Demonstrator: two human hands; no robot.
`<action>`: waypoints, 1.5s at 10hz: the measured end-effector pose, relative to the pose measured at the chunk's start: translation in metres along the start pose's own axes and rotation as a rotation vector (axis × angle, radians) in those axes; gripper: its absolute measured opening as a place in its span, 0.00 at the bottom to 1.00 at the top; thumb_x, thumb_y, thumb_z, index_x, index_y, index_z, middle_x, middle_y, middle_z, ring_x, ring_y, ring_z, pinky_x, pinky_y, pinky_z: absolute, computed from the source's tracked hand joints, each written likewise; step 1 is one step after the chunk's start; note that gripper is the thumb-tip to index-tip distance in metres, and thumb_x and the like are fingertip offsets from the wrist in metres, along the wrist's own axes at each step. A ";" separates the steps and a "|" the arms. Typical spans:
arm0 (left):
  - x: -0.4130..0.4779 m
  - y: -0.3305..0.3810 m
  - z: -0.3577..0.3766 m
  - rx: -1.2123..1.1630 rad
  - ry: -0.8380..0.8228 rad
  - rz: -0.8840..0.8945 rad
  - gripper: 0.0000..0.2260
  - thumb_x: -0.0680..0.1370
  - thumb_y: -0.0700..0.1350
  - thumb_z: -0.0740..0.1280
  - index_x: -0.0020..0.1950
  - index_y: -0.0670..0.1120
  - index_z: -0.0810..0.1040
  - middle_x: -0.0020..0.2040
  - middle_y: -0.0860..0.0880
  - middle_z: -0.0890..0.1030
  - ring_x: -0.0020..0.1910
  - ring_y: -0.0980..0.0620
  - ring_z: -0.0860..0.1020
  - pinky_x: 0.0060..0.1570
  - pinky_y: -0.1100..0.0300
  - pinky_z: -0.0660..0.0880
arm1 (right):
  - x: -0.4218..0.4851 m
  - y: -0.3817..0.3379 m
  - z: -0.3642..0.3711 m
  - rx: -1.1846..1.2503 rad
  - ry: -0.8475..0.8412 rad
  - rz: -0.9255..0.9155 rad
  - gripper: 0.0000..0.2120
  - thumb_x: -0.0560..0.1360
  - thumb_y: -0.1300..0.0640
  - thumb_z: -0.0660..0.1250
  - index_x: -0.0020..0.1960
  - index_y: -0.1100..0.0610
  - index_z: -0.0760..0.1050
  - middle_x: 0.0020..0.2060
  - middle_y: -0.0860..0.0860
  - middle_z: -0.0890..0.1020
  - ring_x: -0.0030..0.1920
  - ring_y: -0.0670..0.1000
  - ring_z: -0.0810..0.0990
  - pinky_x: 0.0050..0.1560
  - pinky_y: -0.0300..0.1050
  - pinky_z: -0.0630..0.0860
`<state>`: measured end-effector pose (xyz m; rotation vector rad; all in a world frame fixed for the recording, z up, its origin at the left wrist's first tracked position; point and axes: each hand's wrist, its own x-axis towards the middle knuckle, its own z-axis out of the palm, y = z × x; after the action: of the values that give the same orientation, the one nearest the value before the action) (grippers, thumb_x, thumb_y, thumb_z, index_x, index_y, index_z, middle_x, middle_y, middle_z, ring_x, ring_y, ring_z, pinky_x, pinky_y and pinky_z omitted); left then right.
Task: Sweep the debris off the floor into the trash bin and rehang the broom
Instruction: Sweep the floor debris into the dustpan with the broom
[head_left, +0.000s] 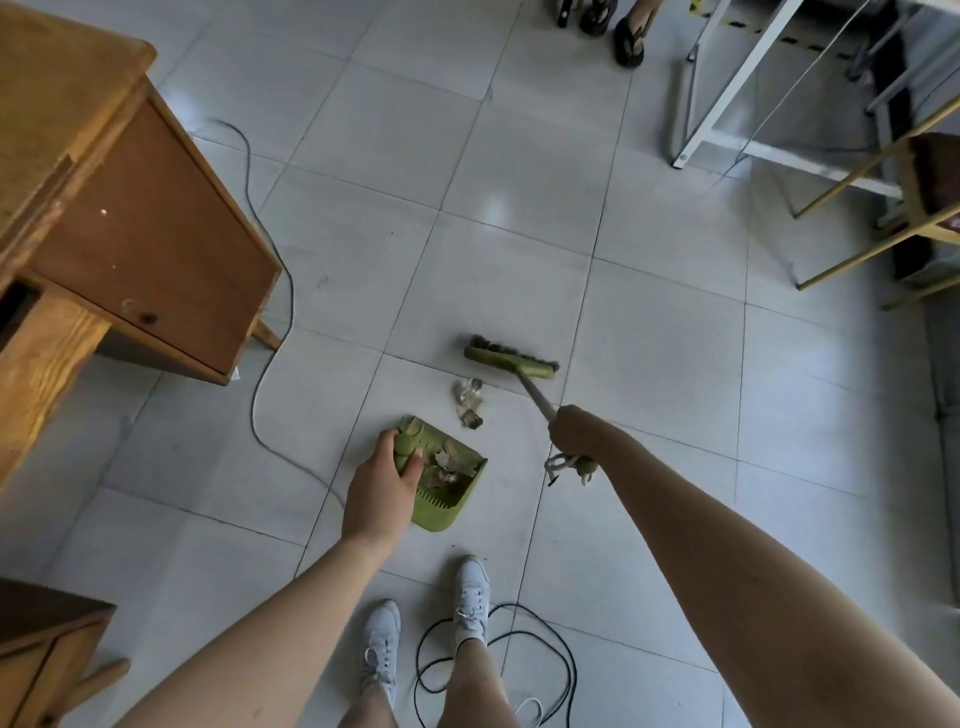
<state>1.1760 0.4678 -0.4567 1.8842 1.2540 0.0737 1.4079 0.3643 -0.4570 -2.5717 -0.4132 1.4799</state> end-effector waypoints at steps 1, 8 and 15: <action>0.004 0.002 0.008 0.004 0.019 -0.008 0.14 0.80 0.48 0.63 0.63 0.43 0.71 0.49 0.42 0.81 0.47 0.41 0.79 0.40 0.57 0.71 | 0.007 0.014 0.023 -0.231 -0.090 0.058 0.13 0.80 0.61 0.61 0.59 0.66 0.77 0.60 0.59 0.81 0.47 0.49 0.84 0.48 0.38 0.76; -0.017 -0.024 0.031 -0.093 0.005 0.042 0.13 0.80 0.48 0.63 0.63 0.46 0.71 0.47 0.49 0.79 0.45 0.46 0.77 0.40 0.61 0.65 | -0.084 0.032 0.054 0.193 -0.368 0.260 0.07 0.80 0.62 0.53 0.50 0.64 0.67 0.27 0.56 0.69 0.25 0.51 0.65 0.25 0.38 0.66; -0.043 -0.078 -0.070 -0.084 0.009 0.196 0.15 0.79 0.52 0.64 0.63 0.46 0.72 0.50 0.46 0.81 0.49 0.45 0.78 0.43 0.59 0.72 | -0.173 -0.036 0.016 0.509 -0.170 0.169 0.11 0.80 0.63 0.54 0.40 0.62 0.68 0.20 0.55 0.69 0.16 0.50 0.65 0.19 0.33 0.60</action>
<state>1.0647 0.4877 -0.4482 1.9294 1.0525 0.2353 1.3055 0.3455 -0.3131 -2.1269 0.1564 1.6098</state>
